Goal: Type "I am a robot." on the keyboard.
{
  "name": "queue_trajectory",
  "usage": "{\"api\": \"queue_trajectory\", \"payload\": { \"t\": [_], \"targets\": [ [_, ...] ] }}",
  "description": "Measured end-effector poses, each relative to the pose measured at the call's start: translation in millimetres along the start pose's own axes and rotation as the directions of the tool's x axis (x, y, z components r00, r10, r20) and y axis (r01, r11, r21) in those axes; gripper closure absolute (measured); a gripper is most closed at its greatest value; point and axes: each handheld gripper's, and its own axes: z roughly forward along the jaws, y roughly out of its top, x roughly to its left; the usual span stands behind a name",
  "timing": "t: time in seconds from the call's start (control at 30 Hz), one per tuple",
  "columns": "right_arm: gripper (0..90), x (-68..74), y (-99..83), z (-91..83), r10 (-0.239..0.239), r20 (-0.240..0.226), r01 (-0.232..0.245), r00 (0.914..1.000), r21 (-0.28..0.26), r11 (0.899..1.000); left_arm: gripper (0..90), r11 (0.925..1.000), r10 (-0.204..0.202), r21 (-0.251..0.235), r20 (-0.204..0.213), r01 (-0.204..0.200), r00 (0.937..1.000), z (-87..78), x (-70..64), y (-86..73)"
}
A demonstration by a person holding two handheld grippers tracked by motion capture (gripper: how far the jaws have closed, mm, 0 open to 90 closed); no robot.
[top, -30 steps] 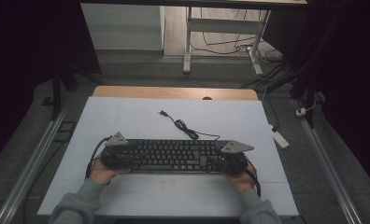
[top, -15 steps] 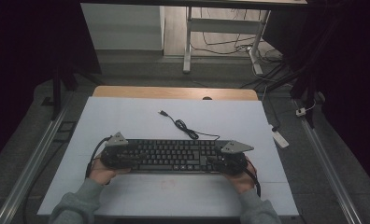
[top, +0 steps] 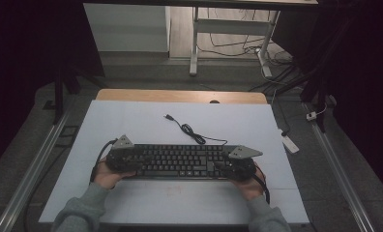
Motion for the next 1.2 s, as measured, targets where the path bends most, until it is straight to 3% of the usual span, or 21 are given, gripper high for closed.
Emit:
{"api": "queue_trajectory", "payload": {
  "t": [0.3,0.6,1.2],
  "targets": [
    [51.7,-0.2,-0.1,0.3,0.000,0.002,0.000,1.0000,0.000,1.000,63.0,0.9990,0.029,0.035,-0.031,-0.028,0.9991,14.9,-0.4,4.0],
    [51.7,0.5,-0.3,1.4,-0.002,0.002,0.002,1.0000,0.006,1.000,87.7,0.9973,0.028,0.069,-0.049,-0.024,0.9984,25.1,3.0,4.0],
    [51.5,0.9,-0.2,1.6,-0.006,0.006,0.006,1.0000,0.007,1.000,88.9,0.9902,0.041,0.136,-0.078,-0.030,0.9961,43.9,2.6,1.6]
  ]
}}
